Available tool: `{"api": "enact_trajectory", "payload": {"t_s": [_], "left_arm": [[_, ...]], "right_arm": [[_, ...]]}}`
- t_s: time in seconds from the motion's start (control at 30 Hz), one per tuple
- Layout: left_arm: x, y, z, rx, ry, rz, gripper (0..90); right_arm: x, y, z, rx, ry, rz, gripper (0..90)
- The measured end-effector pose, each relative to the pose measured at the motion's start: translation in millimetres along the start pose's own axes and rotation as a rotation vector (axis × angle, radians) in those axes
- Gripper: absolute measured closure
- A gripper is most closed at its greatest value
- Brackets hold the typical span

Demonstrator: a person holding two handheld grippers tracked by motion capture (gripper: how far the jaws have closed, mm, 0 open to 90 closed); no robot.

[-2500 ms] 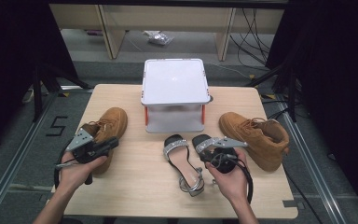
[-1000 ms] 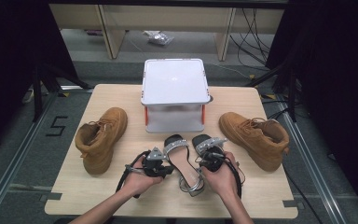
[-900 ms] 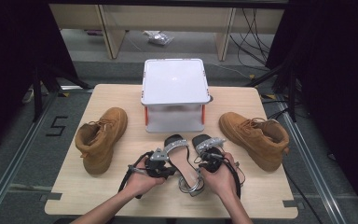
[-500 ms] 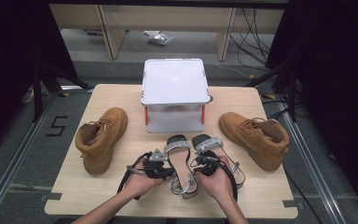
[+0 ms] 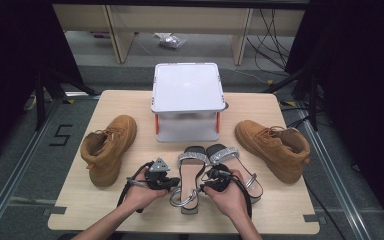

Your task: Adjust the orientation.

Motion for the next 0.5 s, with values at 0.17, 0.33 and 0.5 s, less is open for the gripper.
{"api": "enact_trajectory", "payload": {"t_s": [0.17, 0.33, 0.5], "left_arm": [[20.8, 18.8, 13.0, -0.028, 0.036, -0.080, 86.2], [33.3, 34.4, 21.5, -0.041, 0.064, -0.134, 83.8], [45.9, 49.0, 30.9, -0.048, 0.096, -0.175, 82.5]], "right_arm": [[17.1, 6.7, -11.8, 0.006, -0.023, -0.067, 60.4], [17.5, 8.5, -12.1, -0.015, -0.020, -0.084, 55.2], [17.4, 10.3, -11.0, -0.015, -0.009, -0.110, 51.9]]}}
Point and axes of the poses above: each handheld gripper's, and its own axes: x roughly backward along the jaws, y roughly out of its top, z roughly to its left, the point moved 8 cm from there along -x, roughly forward along the jaws, and after that the axes turned 7 degrees about -y, right-handed, at the moved point
